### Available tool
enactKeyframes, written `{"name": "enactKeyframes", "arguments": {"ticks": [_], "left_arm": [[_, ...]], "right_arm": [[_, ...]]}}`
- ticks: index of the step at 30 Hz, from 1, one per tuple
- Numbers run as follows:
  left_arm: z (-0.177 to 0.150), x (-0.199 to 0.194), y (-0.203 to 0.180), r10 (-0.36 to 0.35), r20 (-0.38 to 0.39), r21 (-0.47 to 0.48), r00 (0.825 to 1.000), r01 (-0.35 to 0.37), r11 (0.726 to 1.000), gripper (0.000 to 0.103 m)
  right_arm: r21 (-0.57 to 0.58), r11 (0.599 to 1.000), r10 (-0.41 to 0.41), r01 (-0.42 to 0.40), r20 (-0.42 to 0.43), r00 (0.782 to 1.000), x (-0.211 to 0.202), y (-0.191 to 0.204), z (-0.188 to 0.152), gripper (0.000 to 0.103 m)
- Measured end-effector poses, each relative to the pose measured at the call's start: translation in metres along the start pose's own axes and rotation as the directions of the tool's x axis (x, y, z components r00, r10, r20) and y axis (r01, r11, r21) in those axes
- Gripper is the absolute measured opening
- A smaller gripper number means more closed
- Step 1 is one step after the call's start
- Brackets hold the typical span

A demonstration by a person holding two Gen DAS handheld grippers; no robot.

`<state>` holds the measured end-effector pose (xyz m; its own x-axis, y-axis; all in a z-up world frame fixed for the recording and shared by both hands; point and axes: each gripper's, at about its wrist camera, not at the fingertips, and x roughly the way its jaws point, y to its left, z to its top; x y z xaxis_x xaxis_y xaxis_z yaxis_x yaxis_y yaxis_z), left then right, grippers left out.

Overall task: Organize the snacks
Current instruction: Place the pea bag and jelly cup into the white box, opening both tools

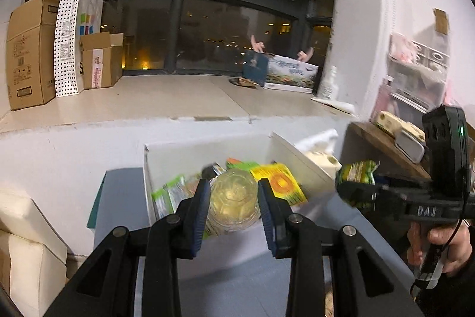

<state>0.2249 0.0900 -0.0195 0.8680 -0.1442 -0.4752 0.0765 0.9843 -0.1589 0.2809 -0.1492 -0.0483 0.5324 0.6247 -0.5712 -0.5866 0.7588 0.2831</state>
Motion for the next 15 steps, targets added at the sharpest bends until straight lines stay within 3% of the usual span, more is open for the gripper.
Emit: {"name": "enactKeyframes", "arguments": {"ticks": [4,5,6,7,8,10,15], "left_arm": [[0.014,0.030,0.009,0.049,-0.031,0.006,0.998,-0.049,0.999,0.038],[0.016,0.037,0.011,0.051,-0.041,-0.005,0.998,-0.051,0.999,0.043],[0.017,0.044,0.014,0.050,-0.056,-0.014,0.997,-0.050,0.999,0.052],[0.017,0.049,0.015,0.052,-0.070,-0.021,0.996,-0.054,0.998,0.085],[0.016,0.056,0.018,0.061,-0.080,-0.032,0.995,-0.064,0.997,0.103],[0.012,0.063,0.025,0.066,-0.102,-0.059,0.993,-0.072,0.996,0.103],[-0.001,0.060,0.030,0.064,-0.125,-0.084,0.990,-0.075,0.994,0.103]], "right_arm": [[0.003,0.999,-0.048,0.048,-0.002,0.999,0.026,-0.008,0.037,0.054],[0.019,0.998,-0.055,0.055,-0.011,0.998,0.033,-0.014,0.045,0.054],[0.029,0.998,-0.056,0.057,-0.019,0.998,0.039,-0.017,0.050,0.054],[0.035,0.998,-0.057,0.058,-0.027,0.998,0.045,-0.021,0.054,0.057],[0.037,0.998,-0.056,0.057,-0.029,0.998,0.049,-0.024,0.056,0.073],[0.044,0.997,-0.059,0.061,-0.038,0.998,0.056,-0.030,0.058,0.103],[0.035,0.996,-0.080,0.079,0.010,0.997,0.048,-0.036,0.049,0.103]]}}
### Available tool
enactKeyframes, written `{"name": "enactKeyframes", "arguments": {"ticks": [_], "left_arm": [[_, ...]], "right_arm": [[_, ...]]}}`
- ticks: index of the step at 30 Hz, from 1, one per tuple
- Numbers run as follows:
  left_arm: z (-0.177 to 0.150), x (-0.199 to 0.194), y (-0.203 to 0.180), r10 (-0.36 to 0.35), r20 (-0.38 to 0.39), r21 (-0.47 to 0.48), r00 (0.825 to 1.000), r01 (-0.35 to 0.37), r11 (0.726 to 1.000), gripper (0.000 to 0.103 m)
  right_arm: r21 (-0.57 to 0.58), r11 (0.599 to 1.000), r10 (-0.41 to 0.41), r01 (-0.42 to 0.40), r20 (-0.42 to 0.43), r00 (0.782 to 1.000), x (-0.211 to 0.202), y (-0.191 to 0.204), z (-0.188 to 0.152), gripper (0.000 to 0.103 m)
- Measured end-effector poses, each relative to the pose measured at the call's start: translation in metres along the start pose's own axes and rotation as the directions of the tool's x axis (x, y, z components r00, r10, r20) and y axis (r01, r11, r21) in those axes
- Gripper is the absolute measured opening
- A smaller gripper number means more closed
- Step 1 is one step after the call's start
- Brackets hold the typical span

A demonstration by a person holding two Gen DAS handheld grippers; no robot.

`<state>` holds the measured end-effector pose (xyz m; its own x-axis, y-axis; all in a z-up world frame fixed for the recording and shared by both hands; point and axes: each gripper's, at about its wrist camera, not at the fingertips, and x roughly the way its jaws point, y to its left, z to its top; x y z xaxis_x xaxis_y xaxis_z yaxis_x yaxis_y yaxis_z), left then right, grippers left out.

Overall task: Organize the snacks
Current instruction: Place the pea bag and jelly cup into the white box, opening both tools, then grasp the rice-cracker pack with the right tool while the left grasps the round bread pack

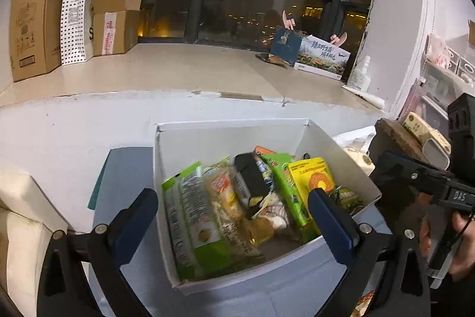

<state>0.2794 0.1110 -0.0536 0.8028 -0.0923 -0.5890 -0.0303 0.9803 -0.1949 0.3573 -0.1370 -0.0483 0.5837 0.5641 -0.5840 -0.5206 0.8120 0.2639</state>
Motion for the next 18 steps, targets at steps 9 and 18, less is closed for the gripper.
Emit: {"name": "enactKeyframes", "arguments": {"ticks": [9,18], "left_arm": [[-0.033,-0.053,-0.015,-0.065,0.032,0.058,0.997,0.063,0.996,0.103],[-0.121,-0.105,-0.048,-0.132,0.002,0.124,0.991,0.131,0.984,0.103]], "right_arm": [[-0.011,0.999,0.036,-0.036,0.015,0.999,-0.046,0.008,-0.032,0.103],[0.041,0.999,-0.014,0.020,-0.139,0.990,-0.082,0.003,-0.162,0.103]]}}
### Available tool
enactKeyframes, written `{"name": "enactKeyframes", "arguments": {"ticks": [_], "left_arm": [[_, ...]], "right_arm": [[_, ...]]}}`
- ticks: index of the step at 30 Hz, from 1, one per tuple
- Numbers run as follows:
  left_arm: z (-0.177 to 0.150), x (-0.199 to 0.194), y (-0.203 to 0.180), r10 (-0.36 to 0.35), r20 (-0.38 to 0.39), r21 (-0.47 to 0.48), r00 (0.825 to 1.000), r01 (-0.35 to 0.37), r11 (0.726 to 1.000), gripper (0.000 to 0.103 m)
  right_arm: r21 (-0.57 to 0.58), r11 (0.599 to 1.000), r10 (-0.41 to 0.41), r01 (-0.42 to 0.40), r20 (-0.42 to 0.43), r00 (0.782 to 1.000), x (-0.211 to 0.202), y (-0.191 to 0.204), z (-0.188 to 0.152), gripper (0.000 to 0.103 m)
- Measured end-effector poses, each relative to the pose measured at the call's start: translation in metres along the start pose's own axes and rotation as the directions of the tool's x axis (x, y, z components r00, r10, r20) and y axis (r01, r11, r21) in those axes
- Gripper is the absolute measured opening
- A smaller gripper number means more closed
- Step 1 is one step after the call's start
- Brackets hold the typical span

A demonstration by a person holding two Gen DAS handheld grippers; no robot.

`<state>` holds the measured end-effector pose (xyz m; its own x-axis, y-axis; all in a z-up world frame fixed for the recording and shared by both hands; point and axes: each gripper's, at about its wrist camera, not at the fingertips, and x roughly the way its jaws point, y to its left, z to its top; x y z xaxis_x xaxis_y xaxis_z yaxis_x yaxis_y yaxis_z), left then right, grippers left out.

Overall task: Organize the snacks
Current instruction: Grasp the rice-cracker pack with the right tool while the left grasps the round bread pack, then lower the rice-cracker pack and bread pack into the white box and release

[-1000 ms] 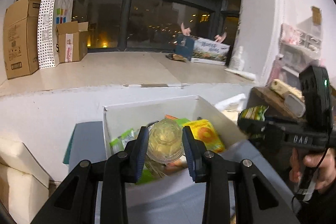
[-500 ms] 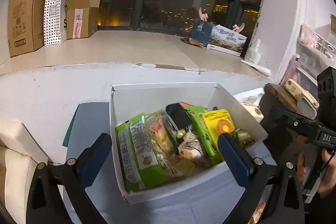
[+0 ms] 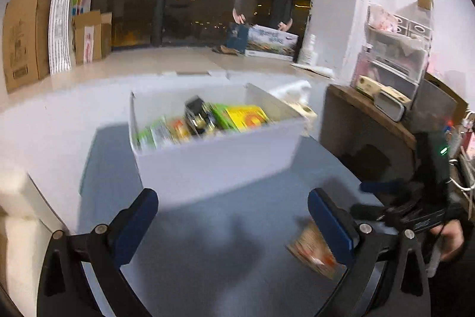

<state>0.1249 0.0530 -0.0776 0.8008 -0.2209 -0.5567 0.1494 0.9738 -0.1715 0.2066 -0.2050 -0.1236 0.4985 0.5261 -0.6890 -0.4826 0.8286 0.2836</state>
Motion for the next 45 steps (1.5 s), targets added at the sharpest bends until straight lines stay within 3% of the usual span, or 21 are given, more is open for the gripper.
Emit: {"name": "enactKeyframes", "arguments": {"ticks": [6,13,15,16,19,25,30,36,43,45], "left_arm": [[-0.036,-0.015,-0.016,-0.003,-0.024,-0.026,1.000,0.002,1.000,0.103],[-0.053,-0.013,-0.022,0.009,-0.055,-0.021,0.998,-0.010,1.000,0.103],[-0.055,-0.009,-0.023,-0.006,-0.070,-0.013,0.998,0.005,1.000,0.103],[-0.056,-0.007,-0.024,-0.012,-0.080,-0.009,0.997,0.011,1.000,0.103],[-0.059,0.003,-0.029,-0.025,-0.107,0.007,0.994,0.025,1.000,0.103],[-0.060,0.032,-0.064,-0.107,-0.184,0.108,0.977,0.129,0.986,0.103],[-0.062,0.071,-0.109,-0.196,-0.298,0.232,0.934,0.270,0.934,0.103],[-0.063,0.117,-0.139,-0.162,-0.402,0.325,0.901,0.306,0.895,0.103],[-0.061,0.149,-0.133,-0.129,-0.471,0.313,0.873,0.302,0.901,0.103],[-0.061,0.150,-0.129,-0.131,-0.458,0.310,0.879,0.297,0.903,0.101]], "right_arm": [[0.028,0.999,-0.023,0.025,-0.075,0.997,0.017,-0.003,-0.044,0.103],[-0.036,0.997,-0.065,0.062,-0.121,0.991,0.041,0.008,-0.039,0.103],[-0.064,0.996,-0.065,0.058,-0.117,0.991,0.047,0.011,-0.039,0.091],[-0.077,0.995,-0.066,0.057,-0.124,0.990,0.050,0.014,-0.039,0.056],[-0.102,0.992,-0.086,0.073,-0.122,0.989,0.048,0.015,-0.039,0.047],[-0.023,0.999,-0.046,0.046,-0.008,0.999,0.003,-0.005,-0.029,0.046],[0.039,0.999,-0.035,0.033,0.057,0.998,-0.033,-0.024,-0.026,0.046],[0.112,0.993,-0.052,0.041,0.099,0.994,-0.064,-0.040,-0.042,0.046],[0.156,0.987,-0.051,0.035,0.099,0.994,-0.073,-0.054,-0.055,0.046],[0.162,0.986,-0.045,0.029,0.101,0.994,-0.072,-0.055,-0.055,0.046]]}}
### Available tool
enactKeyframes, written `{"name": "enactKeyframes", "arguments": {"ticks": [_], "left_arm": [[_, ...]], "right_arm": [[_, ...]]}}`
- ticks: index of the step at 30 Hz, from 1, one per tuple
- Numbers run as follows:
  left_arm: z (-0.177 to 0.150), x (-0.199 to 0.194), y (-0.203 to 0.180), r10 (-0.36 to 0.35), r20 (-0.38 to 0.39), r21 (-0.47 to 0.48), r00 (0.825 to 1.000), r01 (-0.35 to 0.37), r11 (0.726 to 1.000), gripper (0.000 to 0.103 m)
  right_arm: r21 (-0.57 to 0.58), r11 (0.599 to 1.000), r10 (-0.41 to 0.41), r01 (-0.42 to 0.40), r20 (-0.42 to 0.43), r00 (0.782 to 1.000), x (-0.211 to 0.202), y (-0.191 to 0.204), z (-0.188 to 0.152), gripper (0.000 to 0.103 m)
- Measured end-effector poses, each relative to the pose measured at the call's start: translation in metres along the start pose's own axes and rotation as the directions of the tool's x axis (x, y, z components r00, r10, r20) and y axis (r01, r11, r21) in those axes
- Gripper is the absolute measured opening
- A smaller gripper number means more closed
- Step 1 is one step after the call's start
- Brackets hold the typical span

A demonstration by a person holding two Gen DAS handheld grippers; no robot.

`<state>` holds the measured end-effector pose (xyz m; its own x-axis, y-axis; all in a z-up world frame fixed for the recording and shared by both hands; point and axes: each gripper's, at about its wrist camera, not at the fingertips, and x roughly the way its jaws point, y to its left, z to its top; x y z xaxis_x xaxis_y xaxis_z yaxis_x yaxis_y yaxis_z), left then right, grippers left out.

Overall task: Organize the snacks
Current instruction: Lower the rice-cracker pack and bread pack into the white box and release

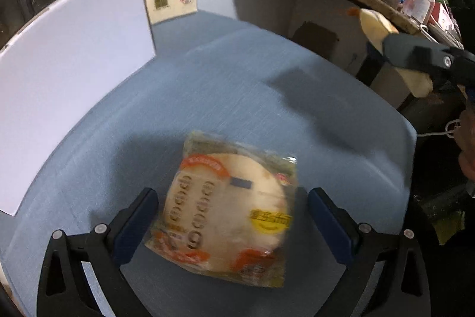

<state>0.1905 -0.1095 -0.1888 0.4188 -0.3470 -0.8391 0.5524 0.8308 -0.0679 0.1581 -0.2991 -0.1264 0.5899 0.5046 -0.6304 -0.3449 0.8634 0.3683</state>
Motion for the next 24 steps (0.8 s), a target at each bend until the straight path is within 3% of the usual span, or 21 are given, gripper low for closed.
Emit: {"name": "enactKeyframes", "arguments": {"ticks": [1,2,3,6,9,13,17,20,24], "left_arm": [[0.001,-0.002,0.002,-0.001,0.011,-0.005,1.000,0.001,1.000,0.096],[0.002,-0.004,0.004,0.018,0.022,-0.008,1.000,-0.018,1.000,0.077],[0.002,-0.009,0.006,0.037,0.029,-0.015,0.999,-0.036,0.999,0.076],[-0.002,-0.029,0.017,-0.016,0.087,-0.062,0.996,0.021,0.998,0.076],[-0.010,-0.061,0.024,0.015,0.172,-0.111,0.985,0.004,0.994,0.076],[-0.014,-0.121,0.051,0.108,0.332,-0.240,0.937,-0.027,0.970,0.076],[-0.009,-0.172,0.087,0.224,0.420,-0.348,0.880,-0.073,0.935,0.077],[0.007,-0.197,0.127,0.284,0.451,-0.417,0.846,-0.082,0.905,0.077],[0.035,-0.200,0.173,0.338,0.438,-0.474,0.833,-0.106,0.874,0.077]], "right_arm": [[-0.003,1.000,0.002,-0.002,-0.001,1.000,0.000,0.001,0.000,0.046],[-0.008,1.000,0.003,-0.003,-0.004,1.000,0.001,0.001,-0.001,0.046],[-0.011,1.000,0.007,-0.007,-0.006,1.000,0.001,0.002,-0.001,0.046],[-0.016,1.000,0.013,-0.014,-0.013,1.000,0.005,0.005,-0.002,0.046],[-0.029,0.999,0.025,-0.026,-0.017,1.000,0.011,0.011,0.000,0.046],[-0.055,0.996,0.071,-0.072,-0.031,0.997,0.028,0.025,0.012,0.046],[-0.126,0.986,0.102,-0.106,-0.032,0.994,0.050,0.051,0.042,0.046],[-0.169,0.976,0.133,-0.135,-0.022,0.991,0.067,0.071,0.077,0.046],[-0.204,0.966,0.159,-0.158,-0.013,0.987,0.093,0.100,0.126,0.046]]}}
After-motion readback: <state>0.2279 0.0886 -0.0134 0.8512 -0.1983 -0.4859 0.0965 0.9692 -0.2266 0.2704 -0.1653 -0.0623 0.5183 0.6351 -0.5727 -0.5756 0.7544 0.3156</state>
